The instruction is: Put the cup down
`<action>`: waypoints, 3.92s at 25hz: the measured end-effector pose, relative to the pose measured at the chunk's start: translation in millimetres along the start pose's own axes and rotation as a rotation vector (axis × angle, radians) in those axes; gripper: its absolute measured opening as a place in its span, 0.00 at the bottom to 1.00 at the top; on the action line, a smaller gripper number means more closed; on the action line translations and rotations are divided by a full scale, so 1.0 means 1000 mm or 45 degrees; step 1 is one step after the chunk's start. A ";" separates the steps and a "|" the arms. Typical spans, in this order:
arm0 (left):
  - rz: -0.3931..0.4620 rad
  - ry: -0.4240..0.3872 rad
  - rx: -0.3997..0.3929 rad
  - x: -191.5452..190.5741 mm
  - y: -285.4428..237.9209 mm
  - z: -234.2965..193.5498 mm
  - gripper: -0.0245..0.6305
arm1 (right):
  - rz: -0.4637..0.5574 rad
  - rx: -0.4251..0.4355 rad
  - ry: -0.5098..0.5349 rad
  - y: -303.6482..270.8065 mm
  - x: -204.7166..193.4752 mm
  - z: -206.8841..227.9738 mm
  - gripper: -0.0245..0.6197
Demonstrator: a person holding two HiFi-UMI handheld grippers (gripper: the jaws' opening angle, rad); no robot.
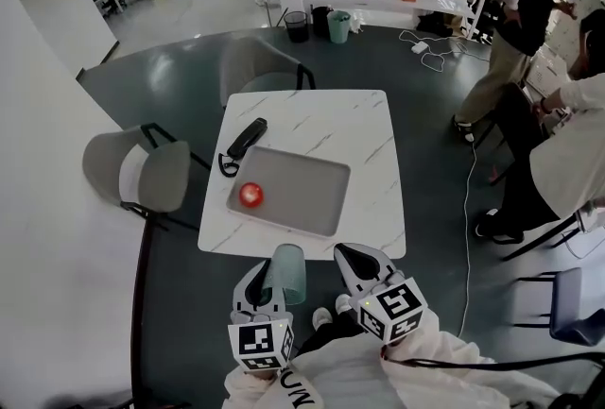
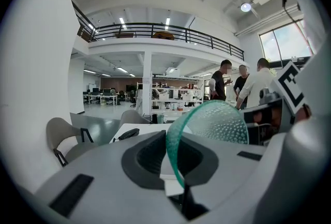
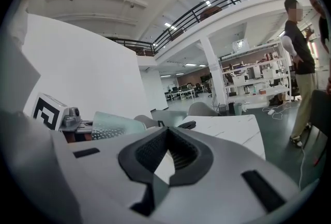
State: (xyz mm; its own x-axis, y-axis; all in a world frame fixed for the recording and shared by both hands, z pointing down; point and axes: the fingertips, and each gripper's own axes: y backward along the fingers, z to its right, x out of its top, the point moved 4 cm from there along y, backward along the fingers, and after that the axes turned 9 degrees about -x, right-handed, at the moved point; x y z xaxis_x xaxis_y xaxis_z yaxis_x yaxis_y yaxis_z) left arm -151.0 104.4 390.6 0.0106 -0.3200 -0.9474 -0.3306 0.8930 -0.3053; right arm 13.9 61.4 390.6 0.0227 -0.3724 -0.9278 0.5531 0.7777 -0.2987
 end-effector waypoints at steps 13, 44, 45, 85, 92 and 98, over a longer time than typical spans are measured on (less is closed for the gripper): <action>-0.038 0.000 0.038 0.005 -0.044 0.000 0.07 | -0.016 0.027 -0.012 -0.029 0.007 0.036 0.04; -0.188 -0.012 0.012 0.020 -0.146 -0.093 0.07 | -0.055 -0.063 -0.048 -0.111 0.014 0.082 0.04; -0.191 -0.014 0.011 0.021 -0.150 -0.097 0.07 | -0.056 -0.064 -0.049 -0.113 0.015 0.083 0.04; -0.515 -0.111 -0.063 -0.010 -0.293 -0.233 0.07 | -0.141 -0.119 0.011 -0.265 0.002 0.100 0.04; -0.519 -0.055 -0.065 0.009 -0.296 -0.239 0.07 | -0.135 -0.086 0.000 -0.277 0.006 0.097 0.04; -0.549 -0.049 -0.063 0.019 -0.294 -0.241 0.07 | -0.125 -0.060 0.009 -0.283 0.013 0.098 0.04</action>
State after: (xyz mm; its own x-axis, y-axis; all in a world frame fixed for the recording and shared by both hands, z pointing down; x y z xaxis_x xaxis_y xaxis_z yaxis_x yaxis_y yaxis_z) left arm -280.5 -240.5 486.0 0.1926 -0.6476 -0.7372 -0.3332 0.6635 -0.6699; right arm -60.6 -213.8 484.8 -0.0356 -0.4446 -0.8950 0.5123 0.7608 -0.3983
